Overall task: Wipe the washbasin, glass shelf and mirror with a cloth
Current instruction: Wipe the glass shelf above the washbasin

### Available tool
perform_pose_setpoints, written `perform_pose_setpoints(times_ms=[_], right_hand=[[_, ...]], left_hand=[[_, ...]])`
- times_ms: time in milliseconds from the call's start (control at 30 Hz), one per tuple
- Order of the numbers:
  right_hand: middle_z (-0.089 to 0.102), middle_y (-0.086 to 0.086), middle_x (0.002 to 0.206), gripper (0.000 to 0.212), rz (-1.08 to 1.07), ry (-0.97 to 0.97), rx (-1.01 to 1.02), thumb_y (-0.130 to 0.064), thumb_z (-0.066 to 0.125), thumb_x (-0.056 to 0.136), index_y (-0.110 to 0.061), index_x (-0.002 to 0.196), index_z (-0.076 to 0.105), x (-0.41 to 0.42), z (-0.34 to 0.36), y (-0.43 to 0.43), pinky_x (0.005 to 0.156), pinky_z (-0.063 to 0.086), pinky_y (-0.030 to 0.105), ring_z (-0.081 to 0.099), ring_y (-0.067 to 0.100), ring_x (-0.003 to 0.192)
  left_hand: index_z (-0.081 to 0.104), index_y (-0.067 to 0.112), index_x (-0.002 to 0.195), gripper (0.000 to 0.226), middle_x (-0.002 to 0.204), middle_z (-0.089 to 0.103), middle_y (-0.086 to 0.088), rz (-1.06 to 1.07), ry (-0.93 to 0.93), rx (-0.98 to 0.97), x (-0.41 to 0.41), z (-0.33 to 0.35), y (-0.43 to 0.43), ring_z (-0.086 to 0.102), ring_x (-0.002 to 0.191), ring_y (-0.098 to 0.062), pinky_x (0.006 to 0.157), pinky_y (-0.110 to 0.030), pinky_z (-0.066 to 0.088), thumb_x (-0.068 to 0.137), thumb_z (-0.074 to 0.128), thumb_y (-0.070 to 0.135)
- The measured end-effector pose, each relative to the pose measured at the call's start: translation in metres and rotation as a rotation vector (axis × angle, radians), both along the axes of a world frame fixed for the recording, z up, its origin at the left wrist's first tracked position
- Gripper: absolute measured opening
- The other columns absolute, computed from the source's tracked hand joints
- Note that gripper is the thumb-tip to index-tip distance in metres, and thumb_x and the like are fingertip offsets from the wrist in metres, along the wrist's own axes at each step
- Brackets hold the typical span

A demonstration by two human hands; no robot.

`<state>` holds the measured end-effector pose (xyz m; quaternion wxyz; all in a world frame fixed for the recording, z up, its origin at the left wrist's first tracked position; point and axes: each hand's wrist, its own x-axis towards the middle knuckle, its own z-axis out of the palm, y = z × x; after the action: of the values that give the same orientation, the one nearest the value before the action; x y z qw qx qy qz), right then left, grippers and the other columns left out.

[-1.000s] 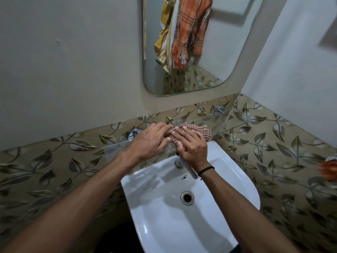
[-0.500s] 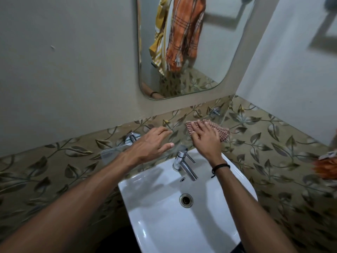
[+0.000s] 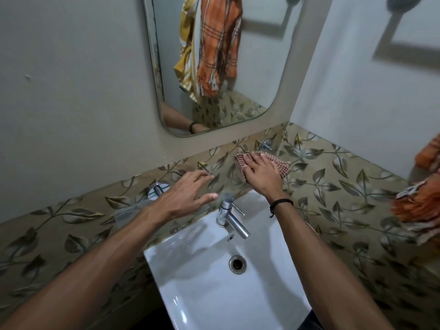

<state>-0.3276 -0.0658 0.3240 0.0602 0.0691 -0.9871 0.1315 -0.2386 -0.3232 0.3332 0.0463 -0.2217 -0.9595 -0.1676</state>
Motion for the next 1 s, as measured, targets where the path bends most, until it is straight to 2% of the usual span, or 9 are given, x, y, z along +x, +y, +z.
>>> perform_pose_setpoints(times_ms=[133, 233, 500, 667, 867, 1000], right_hand=[[0.024, -0.012, 0.164, 0.049, 0.118, 0.08, -0.016, -0.046, 0.031, 0.105, -0.039, 0.154, 0.033, 0.034, -0.01, -0.02, 0.123, 0.007, 0.041, 0.017, 0.013, 0.152], [0.02, -0.014, 0.164, 0.049, 0.152, 0.045, 0.004, -0.047, 0.028, 0.106, -0.041, 0.155, 0.029, 0.026, -0.008, -0.009, 0.123, 0.007, 0.042, 0.015, 0.011, 0.153], [0.016, -0.007, 0.167, 0.052, 0.084, -0.007, 0.048, -0.046, 0.017, 0.107, -0.036, 0.157, 0.022, -0.038, -0.002, 0.054, 0.124, 0.011, 0.05, 0.011, 0.016, 0.154], [0.018, -0.009, 0.166, 0.049, 0.049, -0.006, 0.035, -0.043, 0.022, 0.107, -0.038, 0.156, 0.027, -0.057, 0.003, 0.073, 0.125, 0.01, 0.047, 0.011, 0.015, 0.154], [0.02, -0.003, 0.166, 0.054, -0.071, 0.018, -0.008, -0.043, 0.02, 0.105, -0.03, 0.157, 0.027, -0.032, 0.002, 0.041, 0.124, 0.008, 0.049, 0.014, 0.018, 0.154], [0.023, -0.006, 0.165, 0.053, 0.021, 0.083, -0.007, -0.044, 0.021, 0.105, -0.032, 0.155, 0.031, 0.0, -0.01, 0.016, 0.123, 0.007, 0.043, 0.016, 0.016, 0.153]], left_hand=[[0.03, 0.023, 0.156, 0.071, 0.158, 0.03, 0.0, -0.018, -0.019, -0.036, -0.005, 0.006, 0.008, 0.03, 0.14, -0.013, 0.114, -0.033, 0.028, 0.098, 0.036, 0.065], [0.031, 0.021, 0.155, 0.072, 0.158, 0.031, -0.001, -0.045, -0.027, -0.048, -0.012, 0.009, 0.017, 0.029, 0.142, -0.014, 0.115, -0.031, 0.025, 0.097, 0.037, 0.063], [0.034, 0.023, 0.153, 0.071, 0.158, 0.03, 0.0, -0.056, -0.034, -0.056, -0.016, 0.002, 0.019, 0.028, 0.142, -0.014, 0.119, -0.042, 0.029, 0.097, 0.033, 0.066], [0.034, 0.023, 0.154, 0.068, 0.16, 0.029, 0.0, -0.057, -0.038, -0.074, -0.015, 0.005, 0.021, 0.026, 0.144, -0.014, 0.121, -0.04, 0.026, 0.099, 0.036, 0.063], [0.032, 0.024, 0.155, 0.069, 0.163, 0.025, 0.001, -0.092, -0.056, -0.102, -0.024, 0.01, 0.025, 0.022, 0.148, -0.014, 0.122, -0.04, 0.02, 0.099, 0.032, 0.065], [0.029, 0.025, 0.157, 0.073, 0.166, 0.02, 0.002, -0.158, -0.066, -0.139, -0.044, 0.013, 0.044, 0.017, 0.151, -0.014, 0.124, -0.038, 0.017, 0.098, 0.029, 0.068]])
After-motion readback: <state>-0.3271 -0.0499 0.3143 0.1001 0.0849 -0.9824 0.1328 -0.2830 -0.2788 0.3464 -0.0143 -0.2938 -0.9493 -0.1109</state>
